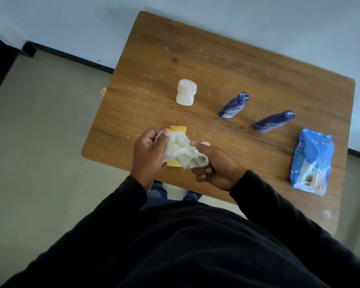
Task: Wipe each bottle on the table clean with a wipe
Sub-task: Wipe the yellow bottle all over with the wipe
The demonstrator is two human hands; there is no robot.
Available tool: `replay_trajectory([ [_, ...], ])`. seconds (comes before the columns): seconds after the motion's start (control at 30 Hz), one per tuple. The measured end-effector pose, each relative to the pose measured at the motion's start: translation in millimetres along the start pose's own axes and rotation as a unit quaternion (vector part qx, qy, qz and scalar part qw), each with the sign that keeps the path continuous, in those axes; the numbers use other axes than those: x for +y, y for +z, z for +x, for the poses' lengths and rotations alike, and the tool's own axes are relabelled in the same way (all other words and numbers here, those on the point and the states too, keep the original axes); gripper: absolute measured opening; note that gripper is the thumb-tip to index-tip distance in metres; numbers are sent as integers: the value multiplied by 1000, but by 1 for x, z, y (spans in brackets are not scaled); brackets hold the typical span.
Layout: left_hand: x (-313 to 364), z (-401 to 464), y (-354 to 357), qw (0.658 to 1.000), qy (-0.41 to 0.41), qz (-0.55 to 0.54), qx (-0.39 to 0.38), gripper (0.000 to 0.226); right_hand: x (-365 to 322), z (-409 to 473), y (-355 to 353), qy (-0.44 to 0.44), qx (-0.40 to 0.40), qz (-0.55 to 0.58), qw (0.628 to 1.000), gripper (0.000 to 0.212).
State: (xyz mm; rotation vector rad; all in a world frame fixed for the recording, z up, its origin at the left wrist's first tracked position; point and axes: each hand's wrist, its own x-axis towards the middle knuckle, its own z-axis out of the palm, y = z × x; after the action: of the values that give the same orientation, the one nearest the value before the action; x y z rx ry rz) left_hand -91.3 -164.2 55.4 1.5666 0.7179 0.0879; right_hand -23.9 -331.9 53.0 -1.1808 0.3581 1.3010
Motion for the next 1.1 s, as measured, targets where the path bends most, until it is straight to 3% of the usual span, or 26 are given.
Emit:
replay_trajectory([
  [0.2, -23, -20, 6, 994, -29, 93, -55, 14, -14, -6, -22, -150, 65, 173, 971, 38],
  [0.33, -35, -35, 20, 972, -79, 184, -122, 15, -20, -4, -37, -175, 15, 232, 957, 46],
  [0.43, -28, -43, 33, 981, -15, 196, -8, 45, -17, 4, -35, -149, 14, 178, 973, 38],
  [0.5, -20, -48, 44, 978, 61, 184, 76, 48, -13, 11, -29, -129, 27, 147, 980, 32],
  [0.57, -16, -51, 53, 982, 80, 160, 67, 44, -8, 19, -24, -122, 47, 87, 988, 28],
  [0.63, -18, -51, 58, 990, 36, 138, -11, 42, -2, 26, -20, -127, 79, -8, 989, 34],
  [0.7, -28, -47, 55, 992, -24, 116, -38, 42, 5, 30, -17, -138, 116, -92, 979, 39],
  [0.83, -50, -25, 39, 990, -94, 98, 33, 41, 16, 49, -28, -121, 182, -185, 958, 27],
  [0.97, -69, 15, 29, 976, -148, 102, 126, 36, 19, 73, -38, -86, 211, -188, 955, 23],
  [1.1, -85, 44, 31, 974, -176, 109, 95, 39, 13, 92, -34, -74, 221, -214, 948, 20],
])
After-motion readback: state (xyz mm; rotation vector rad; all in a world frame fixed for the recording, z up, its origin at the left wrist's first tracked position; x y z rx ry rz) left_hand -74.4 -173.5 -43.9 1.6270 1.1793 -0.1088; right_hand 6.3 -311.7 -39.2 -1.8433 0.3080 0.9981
